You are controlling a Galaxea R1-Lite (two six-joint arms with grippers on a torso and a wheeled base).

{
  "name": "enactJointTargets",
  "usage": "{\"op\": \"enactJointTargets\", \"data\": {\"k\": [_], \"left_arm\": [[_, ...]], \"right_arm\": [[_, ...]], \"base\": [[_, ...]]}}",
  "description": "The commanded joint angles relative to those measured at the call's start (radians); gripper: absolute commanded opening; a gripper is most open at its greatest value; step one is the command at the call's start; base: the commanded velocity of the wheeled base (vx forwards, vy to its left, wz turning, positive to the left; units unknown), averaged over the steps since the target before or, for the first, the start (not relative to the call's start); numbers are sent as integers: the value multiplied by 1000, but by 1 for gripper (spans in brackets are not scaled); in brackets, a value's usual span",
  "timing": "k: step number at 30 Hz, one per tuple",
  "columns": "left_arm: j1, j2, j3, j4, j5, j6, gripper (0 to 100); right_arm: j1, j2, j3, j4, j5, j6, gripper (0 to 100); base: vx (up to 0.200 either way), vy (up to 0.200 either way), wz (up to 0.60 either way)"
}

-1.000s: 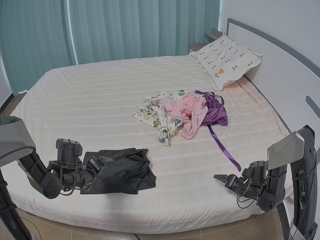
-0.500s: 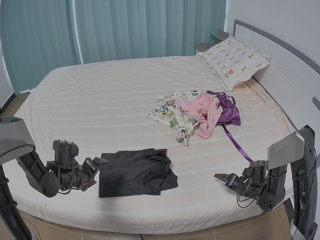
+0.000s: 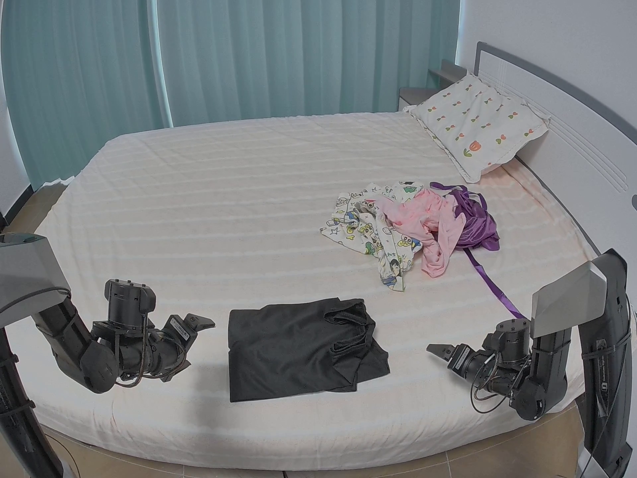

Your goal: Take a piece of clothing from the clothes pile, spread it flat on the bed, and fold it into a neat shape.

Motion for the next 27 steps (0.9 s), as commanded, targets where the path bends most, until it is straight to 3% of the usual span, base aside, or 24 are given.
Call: {"op": "enactJointTargets", "data": {"k": [1, 6, 15, 27], "left_arm": [[-3, 5, -2, 0, 1, 0, 100], [-1, 4, -1, 0, -1, -2, 100], [-1, 7, -2, -2, -1, -2, 100], [-1, 16, -2, -2, -1, -3, 100]], "right_arm": [[1, 0, -1, -15, 0, 0, 100], [1, 0, 1, -15, 0, 2, 100], [-2, -7, 1, -15, -3, 0, 100], [-1, -96, 7, -15, -3, 17, 100]], "base": [[0, 0, 0], [0, 0, 0], [0, 200, 0], [0, 0, 0]]}}
